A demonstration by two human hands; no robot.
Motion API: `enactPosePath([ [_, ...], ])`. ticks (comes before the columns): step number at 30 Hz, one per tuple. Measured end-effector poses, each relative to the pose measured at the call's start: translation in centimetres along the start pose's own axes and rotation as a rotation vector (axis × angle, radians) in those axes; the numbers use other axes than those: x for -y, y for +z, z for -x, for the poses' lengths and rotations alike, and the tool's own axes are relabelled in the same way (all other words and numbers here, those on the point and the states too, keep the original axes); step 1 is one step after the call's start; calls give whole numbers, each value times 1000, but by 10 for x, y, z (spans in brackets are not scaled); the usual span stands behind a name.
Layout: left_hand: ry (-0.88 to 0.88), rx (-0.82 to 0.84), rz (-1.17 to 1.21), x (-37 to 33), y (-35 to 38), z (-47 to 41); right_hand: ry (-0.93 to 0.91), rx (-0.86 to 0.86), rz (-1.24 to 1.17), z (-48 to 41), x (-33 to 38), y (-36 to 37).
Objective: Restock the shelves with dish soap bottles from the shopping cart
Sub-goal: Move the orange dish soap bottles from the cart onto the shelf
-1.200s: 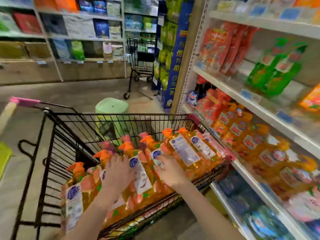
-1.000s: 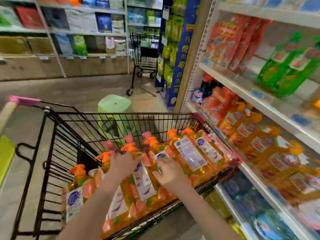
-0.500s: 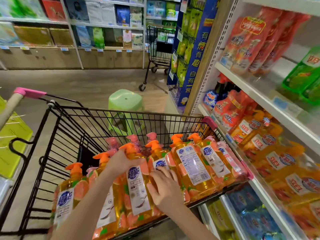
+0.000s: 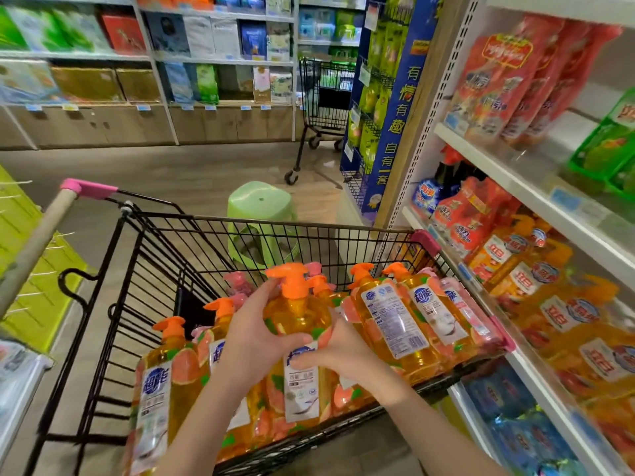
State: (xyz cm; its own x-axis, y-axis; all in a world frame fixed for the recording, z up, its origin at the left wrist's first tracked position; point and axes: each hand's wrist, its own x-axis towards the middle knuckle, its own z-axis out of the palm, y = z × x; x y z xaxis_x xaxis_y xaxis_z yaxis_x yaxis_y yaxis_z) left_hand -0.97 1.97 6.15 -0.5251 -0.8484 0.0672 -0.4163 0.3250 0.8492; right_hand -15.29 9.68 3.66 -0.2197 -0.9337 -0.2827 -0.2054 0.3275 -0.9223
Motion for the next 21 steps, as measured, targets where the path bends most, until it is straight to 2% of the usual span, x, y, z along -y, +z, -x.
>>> enactPosePath([
  [2, 73, 17, 22, -7, -5, 11, -48, -83, -8, 15, 7, 3],
  [5, 50, 77, 205, 3, -4, -3, -78, -175, -82, 36, 22, 0],
  [8, -276, 157, 458, 27, 6, -34, -69, -234, -164, 54, 40, -22],
  [13, -266, 323, 111, 30, 48, -35, -58, -378, -122, 73, 50, -71],
  [16, -324, 502, -40, 24, 62, -57, 30, -460, -38, 73, 35, -90],
  [18, -376, 575, -57, 25, 68, -70, 90, -487, -1, 70, 23, -98],
  [21, -437, 628, 52, 27, 73, -79, 146, -531, -29, 68, 10, -106],
])
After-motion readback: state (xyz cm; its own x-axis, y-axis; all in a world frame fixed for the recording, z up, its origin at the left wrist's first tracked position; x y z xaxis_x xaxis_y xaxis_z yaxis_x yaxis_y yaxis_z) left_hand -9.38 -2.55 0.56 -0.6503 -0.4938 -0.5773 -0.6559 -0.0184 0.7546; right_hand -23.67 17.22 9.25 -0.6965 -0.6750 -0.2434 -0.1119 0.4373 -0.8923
